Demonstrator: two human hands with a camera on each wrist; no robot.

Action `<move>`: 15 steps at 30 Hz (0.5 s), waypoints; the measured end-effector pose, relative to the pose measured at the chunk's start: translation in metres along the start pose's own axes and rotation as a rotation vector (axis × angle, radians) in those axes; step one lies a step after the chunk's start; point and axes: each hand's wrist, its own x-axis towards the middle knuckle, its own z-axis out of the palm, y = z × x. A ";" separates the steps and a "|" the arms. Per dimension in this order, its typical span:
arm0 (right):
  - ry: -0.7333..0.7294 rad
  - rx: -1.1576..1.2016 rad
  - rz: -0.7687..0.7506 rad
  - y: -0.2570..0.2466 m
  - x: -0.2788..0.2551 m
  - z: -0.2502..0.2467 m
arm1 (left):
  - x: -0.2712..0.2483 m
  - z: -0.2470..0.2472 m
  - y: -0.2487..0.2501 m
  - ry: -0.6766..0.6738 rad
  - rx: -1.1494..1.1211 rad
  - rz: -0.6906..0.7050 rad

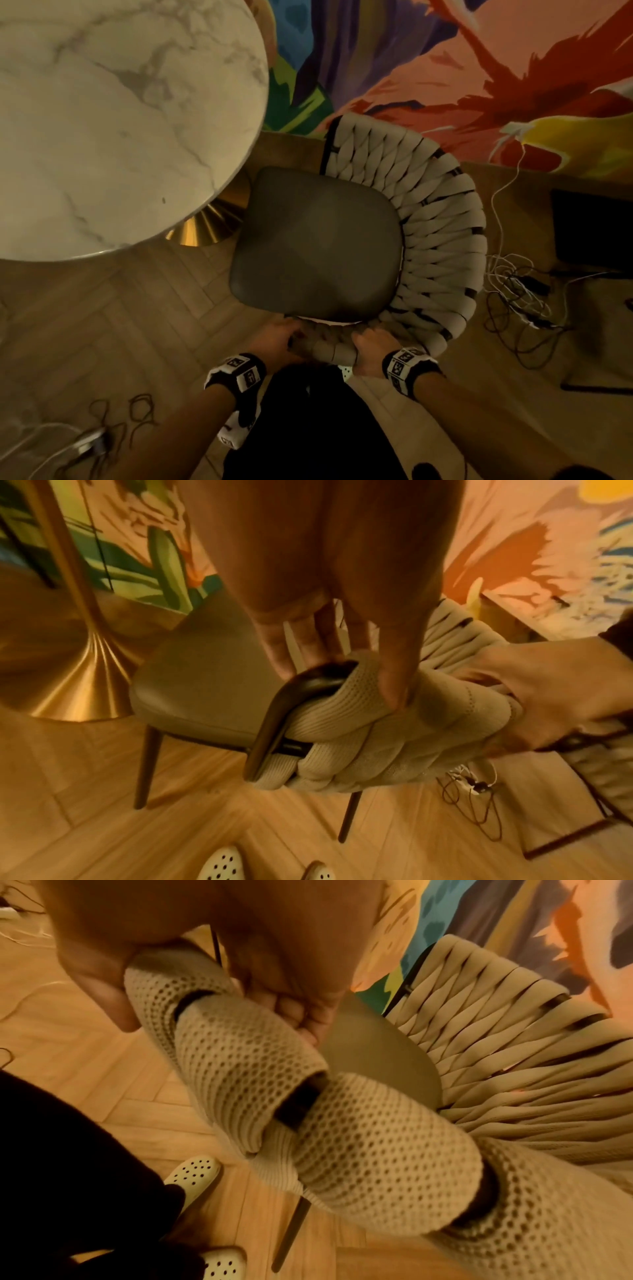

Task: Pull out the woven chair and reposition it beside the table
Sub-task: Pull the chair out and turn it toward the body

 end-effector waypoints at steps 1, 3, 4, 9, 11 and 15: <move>0.005 -0.011 -0.019 -0.001 0.001 0.009 | -0.001 0.004 -0.003 -0.022 0.016 -0.027; 0.000 -0.036 -0.040 -0.003 0.001 0.028 | -0.006 0.013 -0.006 -0.047 0.011 -0.115; 0.006 -0.035 -0.043 -0.004 -0.001 0.039 | -0.009 0.018 -0.008 -0.045 0.022 -0.153; 0.023 0.049 -0.045 0.001 -0.014 0.074 | -0.026 0.048 -0.017 0.013 0.006 -0.322; 0.045 0.158 -0.062 0.011 -0.022 0.067 | -0.027 0.059 -0.018 0.112 -0.140 -0.429; 0.259 0.620 0.049 0.054 -0.052 0.051 | -0.029 0.075 -0.007 0.356 -0.801 -0.771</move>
